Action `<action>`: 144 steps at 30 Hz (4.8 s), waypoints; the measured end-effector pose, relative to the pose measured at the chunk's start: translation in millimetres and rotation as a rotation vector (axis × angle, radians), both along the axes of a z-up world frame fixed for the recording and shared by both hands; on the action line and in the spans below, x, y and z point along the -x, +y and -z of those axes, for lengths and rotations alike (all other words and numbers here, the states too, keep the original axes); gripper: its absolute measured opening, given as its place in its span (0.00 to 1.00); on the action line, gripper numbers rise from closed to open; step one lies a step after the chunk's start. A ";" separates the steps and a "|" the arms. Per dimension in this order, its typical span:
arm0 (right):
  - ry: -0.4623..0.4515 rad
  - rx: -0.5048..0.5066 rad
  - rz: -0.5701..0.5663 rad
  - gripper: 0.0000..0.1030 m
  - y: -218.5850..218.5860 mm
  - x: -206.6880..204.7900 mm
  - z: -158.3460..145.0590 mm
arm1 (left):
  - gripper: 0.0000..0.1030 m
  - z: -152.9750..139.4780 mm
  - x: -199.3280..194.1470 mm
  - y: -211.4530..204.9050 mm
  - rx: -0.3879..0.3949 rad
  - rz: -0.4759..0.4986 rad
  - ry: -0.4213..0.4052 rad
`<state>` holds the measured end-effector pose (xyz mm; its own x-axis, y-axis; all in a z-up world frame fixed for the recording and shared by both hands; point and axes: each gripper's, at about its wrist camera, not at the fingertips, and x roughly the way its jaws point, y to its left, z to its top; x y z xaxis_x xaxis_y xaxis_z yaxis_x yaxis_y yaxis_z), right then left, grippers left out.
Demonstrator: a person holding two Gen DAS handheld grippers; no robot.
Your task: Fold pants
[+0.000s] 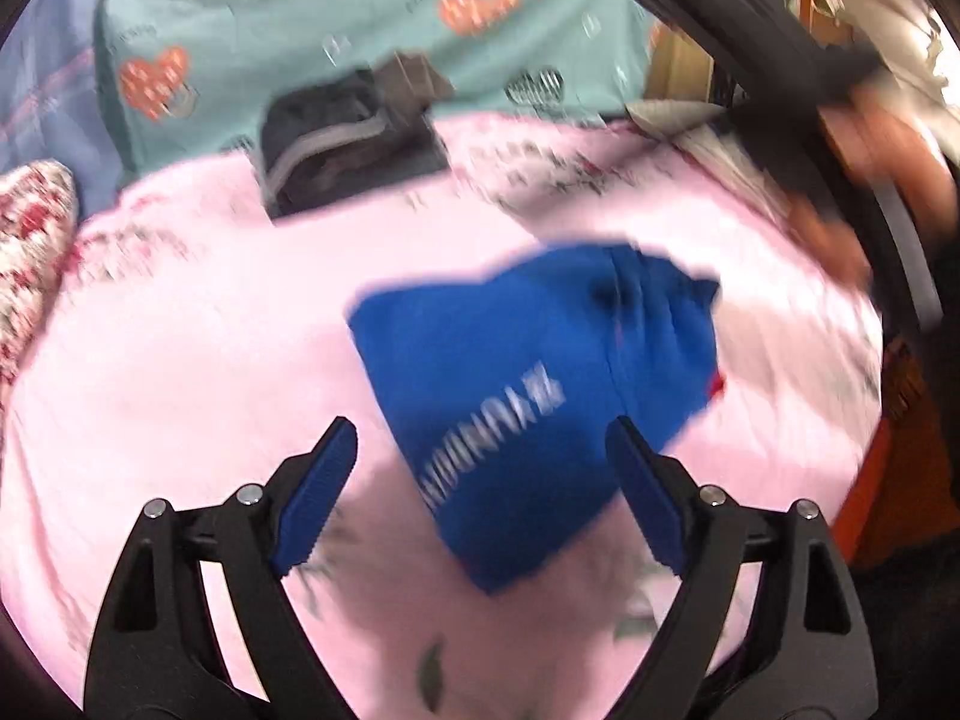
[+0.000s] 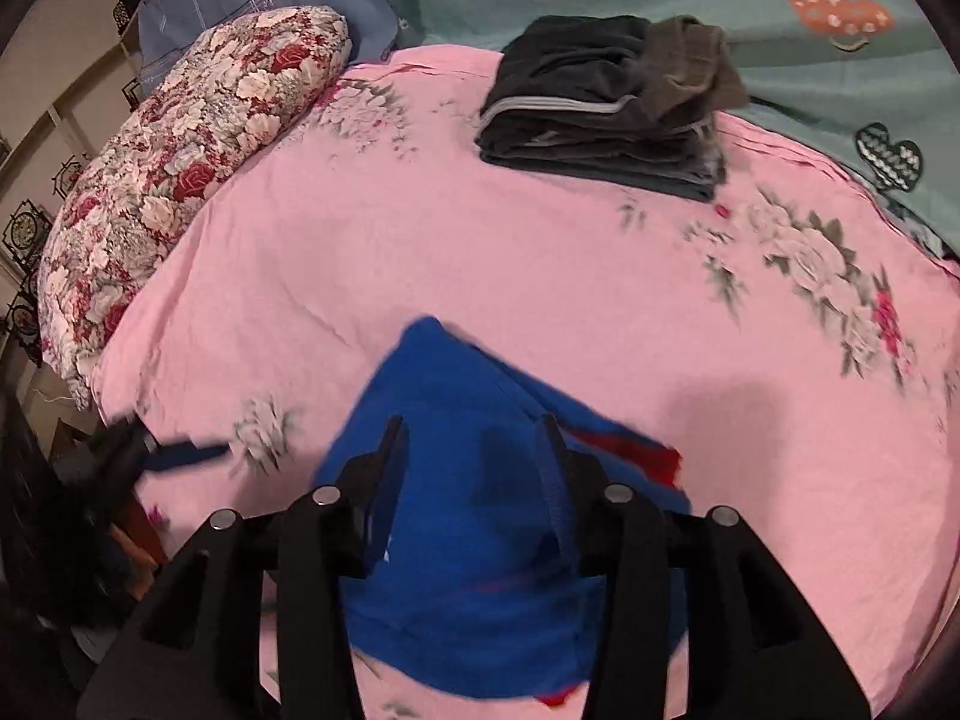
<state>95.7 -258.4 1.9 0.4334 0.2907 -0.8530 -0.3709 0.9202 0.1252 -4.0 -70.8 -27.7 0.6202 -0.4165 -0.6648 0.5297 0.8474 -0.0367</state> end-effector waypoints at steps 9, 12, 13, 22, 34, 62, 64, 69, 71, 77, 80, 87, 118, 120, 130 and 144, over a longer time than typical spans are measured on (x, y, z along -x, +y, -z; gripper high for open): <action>0.002 0.169 0.033 0.50 -31.7 63.6 73.0 | 0.86 53.5 -55.5 -53.4 -0.171 -0.066 0.076; -0.023 0.016 0.058 0.54 -53.7 70.1 46.6 | 0.85 30.6 -48.5 -43.2 -0.151 -0.060 0.056; -0.012 -0.040 0.082 0.56 -66.8 70.3 41.9 | 0.84 23.4 -45.8 -35.5 -0.114 -0.053 0.067; 0.147 -0.463 0.255 0.58 -131.6 54.0 100.5 | 0.88 44.3 -70.1 19.3 0.214 -0.085 0.332; 0.146 -0.510 0.194 0.53 -106.4 37.2 111.2 | 0.86 76.5 -87.2 -12.6 0.291 -0.075 0.452; -0.238 -0.411 0.021 0.31 -47.0 -30.3 -69.2 | 0.50 -89.3 -150.4 14.7 0.318 -0.142 0.126; -0.269 -0.389 0.025 0.31 -40.9 -58.5 -92.8 | 0.50 -119.4 -182.6 12.6 0.319 -0.151 0.066; -0.335 -0.343 0.061 0.31 -34.6 -146.2 -135.8 | 0.52 -160.7 -274.2 8.2 0.353 -0.169 0.002; -0.342 -0.329 0.088 0.31 -36.4 -186.9 -139.0 | 0.54 -157.5 -316.4 5.1 0.355 -0.185 0.012; -0.219 -0.164 0.230 0.38 -35.8 -309.9 -82.9 | 0.56 -75.2 -452.9 -5.5 0.269 -0.331 0.197; -0.203 -0.167 0.288 0.46 -44.9 -324.1 -60.7 | 0.77 -55.3 -463.8 7.5 0.334 -0.366 0.215; -0.330 -0.207 0.318 0.56 -60.7 -290.4 -87.5 | 0.80 -78.0 -441.0 23.9 0.290 -0.384 0.125; -0.512 -0.107 0.336 0.99 -18.1 147.2 -57.3 | 0.98 -99.7 35.0 55.4 0.042 -0.383 -0.201; -0.524 -0.095 0.336 0.99 -16.5 154.1 -59.9 | 0.98 -102.4 42.5 57.7 0.036 -0.400 -0.219; -0.546 -0.082 0.337 0.99 -13.5 165.3 -65.9 | 0.98 -108.1 46.6 66.0 0.025 -0.458 -0.239; -0.531 -0.088 0.357 0.99 -21.2 163.1 -60.6 | 0.98 -105.6 42.8 59.0 0.019 -0.421 -0.241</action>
<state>-67.4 -279.6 62.5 0.8729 0.1094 -0.4755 -0.0760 0.9931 0.0891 -46.8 -11.9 77.9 0.8730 -0.1064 -0.4759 0.1360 0.9903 0.0279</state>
